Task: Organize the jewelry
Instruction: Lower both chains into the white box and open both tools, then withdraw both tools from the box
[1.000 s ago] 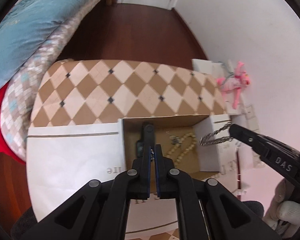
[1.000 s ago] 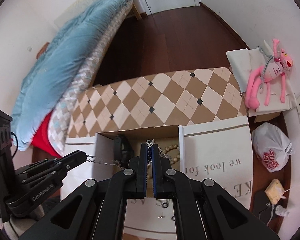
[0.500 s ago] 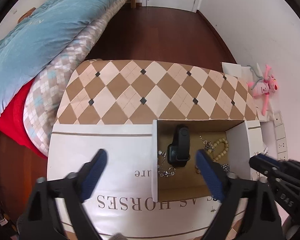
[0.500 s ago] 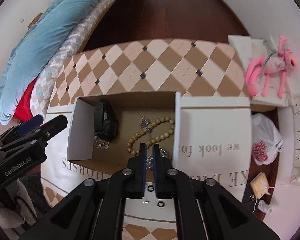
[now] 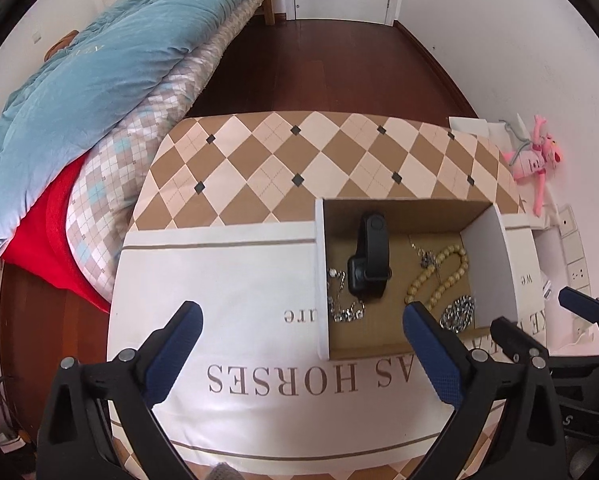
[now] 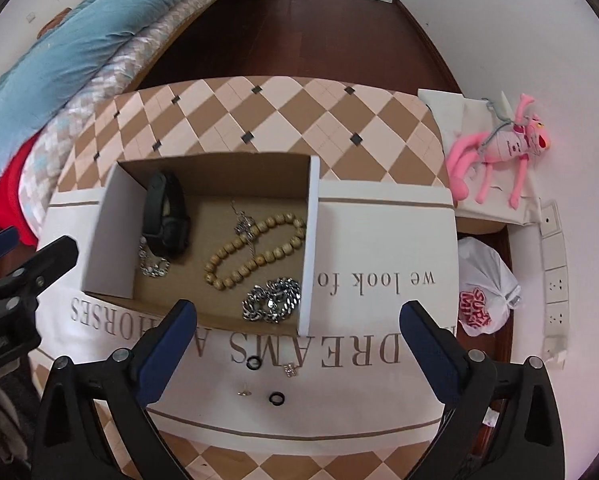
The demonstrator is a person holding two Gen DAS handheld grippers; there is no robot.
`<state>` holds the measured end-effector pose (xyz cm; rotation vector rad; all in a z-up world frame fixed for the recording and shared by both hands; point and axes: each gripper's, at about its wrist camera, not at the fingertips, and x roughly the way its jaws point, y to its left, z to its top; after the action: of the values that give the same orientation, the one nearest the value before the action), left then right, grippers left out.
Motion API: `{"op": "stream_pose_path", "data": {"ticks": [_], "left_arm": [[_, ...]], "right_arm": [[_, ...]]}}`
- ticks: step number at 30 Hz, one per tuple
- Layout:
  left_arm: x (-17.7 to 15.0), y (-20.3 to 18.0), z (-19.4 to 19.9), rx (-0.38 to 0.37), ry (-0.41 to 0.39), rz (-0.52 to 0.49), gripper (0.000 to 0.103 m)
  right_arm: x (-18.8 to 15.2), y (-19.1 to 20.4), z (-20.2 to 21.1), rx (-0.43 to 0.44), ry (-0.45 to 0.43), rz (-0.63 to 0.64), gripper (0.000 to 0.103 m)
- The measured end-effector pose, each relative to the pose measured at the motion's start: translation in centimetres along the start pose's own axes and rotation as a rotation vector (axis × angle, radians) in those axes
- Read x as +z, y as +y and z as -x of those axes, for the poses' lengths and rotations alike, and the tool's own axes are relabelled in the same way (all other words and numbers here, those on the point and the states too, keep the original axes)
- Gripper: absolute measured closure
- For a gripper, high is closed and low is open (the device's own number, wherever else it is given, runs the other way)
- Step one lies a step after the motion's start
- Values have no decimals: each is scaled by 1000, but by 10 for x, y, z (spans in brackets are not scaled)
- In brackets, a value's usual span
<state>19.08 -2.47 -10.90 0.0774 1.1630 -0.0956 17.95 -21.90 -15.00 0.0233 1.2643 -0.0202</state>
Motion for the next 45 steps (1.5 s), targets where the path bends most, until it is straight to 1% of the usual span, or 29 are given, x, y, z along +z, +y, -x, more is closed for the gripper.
{"op": "stream_pose_path", "data": {"ticks": [6,12,18,22,27,34,38,42,45], "left_arm": [[-11,1,6,1,-5,2,1],[-18,1,28,1,-46,-5,1],[-31,2,69,-6,-126,-4,1],[-40,3,92,-10,-162,-4,1],[-51,3,122,3,-210,1,1],[-68,3,154,14,-260,18,1],[-74,-1,167,17,-283,16,1],[-75,-2,171,51,-295,28,1],[-74,-5,166,81,-302,29,1]], "right_arm": [[-7,-3,8,-8,-31,-21,1],[-16,-3,40,2,-95,-39,1],[-32,0,76,5,-158,-44,1],[-45,3,100,13,-197,-48,1],[-60,5,128,9,-243,-47,1],[-78,5,169,-2,-328,-58,1],[-85,6,184,0,-356,-63,1],[-90,4,193,16,-372,-77,1],[-93,-2,195,35,-393,-103,0]]}}
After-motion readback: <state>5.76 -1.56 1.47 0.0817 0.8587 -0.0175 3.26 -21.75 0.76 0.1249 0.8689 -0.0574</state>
